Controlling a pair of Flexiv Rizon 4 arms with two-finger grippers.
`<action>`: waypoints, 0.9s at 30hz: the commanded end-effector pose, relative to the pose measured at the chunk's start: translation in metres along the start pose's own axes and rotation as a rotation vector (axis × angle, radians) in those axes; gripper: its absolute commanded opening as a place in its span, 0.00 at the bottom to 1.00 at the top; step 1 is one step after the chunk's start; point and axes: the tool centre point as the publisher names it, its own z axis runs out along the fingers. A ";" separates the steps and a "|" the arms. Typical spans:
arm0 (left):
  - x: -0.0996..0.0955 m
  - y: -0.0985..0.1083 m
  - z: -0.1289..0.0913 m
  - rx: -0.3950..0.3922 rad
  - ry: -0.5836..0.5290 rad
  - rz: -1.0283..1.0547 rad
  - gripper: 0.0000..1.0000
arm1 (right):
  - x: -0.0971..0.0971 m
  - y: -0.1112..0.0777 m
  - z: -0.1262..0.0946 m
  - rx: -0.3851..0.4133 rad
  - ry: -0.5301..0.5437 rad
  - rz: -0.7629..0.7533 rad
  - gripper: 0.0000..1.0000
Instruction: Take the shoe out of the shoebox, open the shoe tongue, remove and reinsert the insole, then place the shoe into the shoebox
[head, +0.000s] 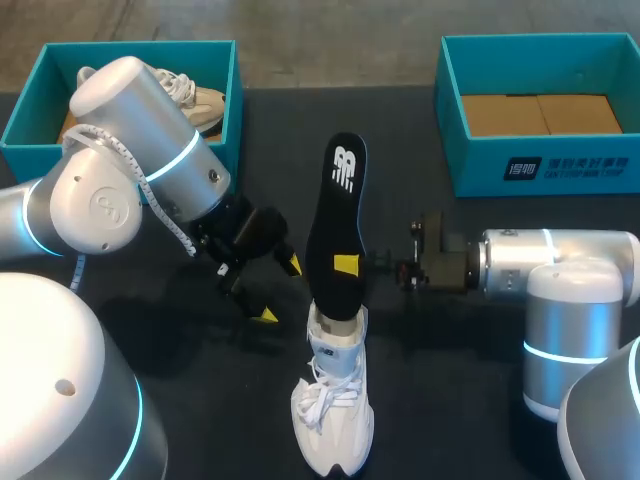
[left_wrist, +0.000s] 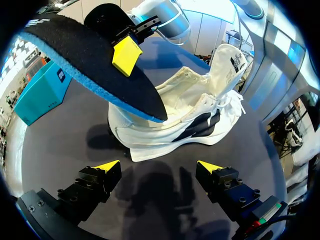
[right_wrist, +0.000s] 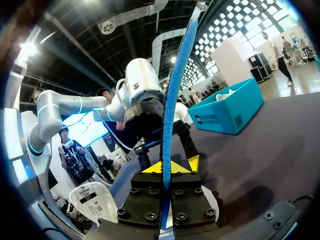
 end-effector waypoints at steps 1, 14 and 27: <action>0.000 0.000 0.000 -0.001 0.000 0.001 1.00 | 0.001 -0.004 -0.002 -0.007 0.002 0.005 0.00; 0.000 0.000 0.000 -0.001 0.000 0.001 1.00 | 0.004 -0.007 0.001 -0.017 0.013 0.011 0.00; 0.000 0.000 0.000 -0.001 0.000 0.001 1.00 | 0.003 -0.013 0.003 -0.011 -0.005 0.034 0.00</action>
